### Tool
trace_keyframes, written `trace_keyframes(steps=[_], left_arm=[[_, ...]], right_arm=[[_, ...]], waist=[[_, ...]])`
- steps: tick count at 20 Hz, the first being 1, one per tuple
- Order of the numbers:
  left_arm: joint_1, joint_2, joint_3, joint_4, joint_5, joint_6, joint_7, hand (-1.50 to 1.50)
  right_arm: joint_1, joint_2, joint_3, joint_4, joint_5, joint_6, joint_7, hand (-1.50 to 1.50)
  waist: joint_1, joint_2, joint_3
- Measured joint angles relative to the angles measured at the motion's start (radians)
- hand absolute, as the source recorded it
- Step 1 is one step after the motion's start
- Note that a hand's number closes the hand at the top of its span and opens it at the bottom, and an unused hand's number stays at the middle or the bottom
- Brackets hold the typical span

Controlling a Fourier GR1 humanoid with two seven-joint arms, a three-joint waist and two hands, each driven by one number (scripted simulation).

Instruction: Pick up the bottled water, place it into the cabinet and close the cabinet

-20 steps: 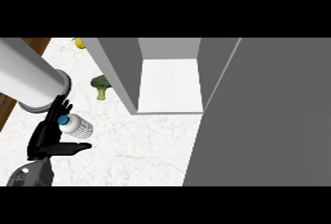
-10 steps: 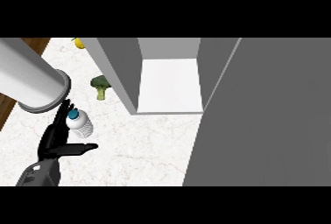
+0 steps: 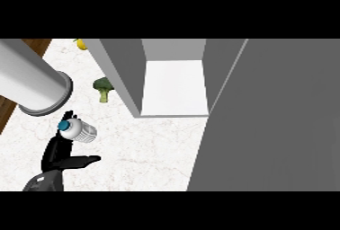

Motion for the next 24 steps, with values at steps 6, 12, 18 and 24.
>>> trace_keyframes(steps=[6,12,18,24], left_arm=[[-0.055,0.020,0.016,0.093,0.018,-0.043,-0.038,1.50],[-0.091,0.030,0.031,0.141,0.047,-0.069,-0.042,1.50],[-0.098,0.028,0.037,0.163,0.072,-0.108,-0.044,1.50],[-0.070,-0.087,0.017,0.084,0.089,-0.043,-0.076,1.50]], right_arm=[[-0.006,-0.013,0.012,-0.010,0.003,-0.016,0.026,-1.50],[-0.017,-0.009,0.016,0.001,0.002,-0.029,0.016,-1.50],[0.011,-0.046,0.006,-0.003,-0.003,-0.028,-0.021,-1.50],[0.035,-0.074,0.001,-0.009,-0.009,-0.038,-0.046,-1.50]], waist=[[-0.005,0.000,0.000],[-0.002,0.000,0.001],[-0.005,0.000,0.000],[0.005,-0.007,0.005]])
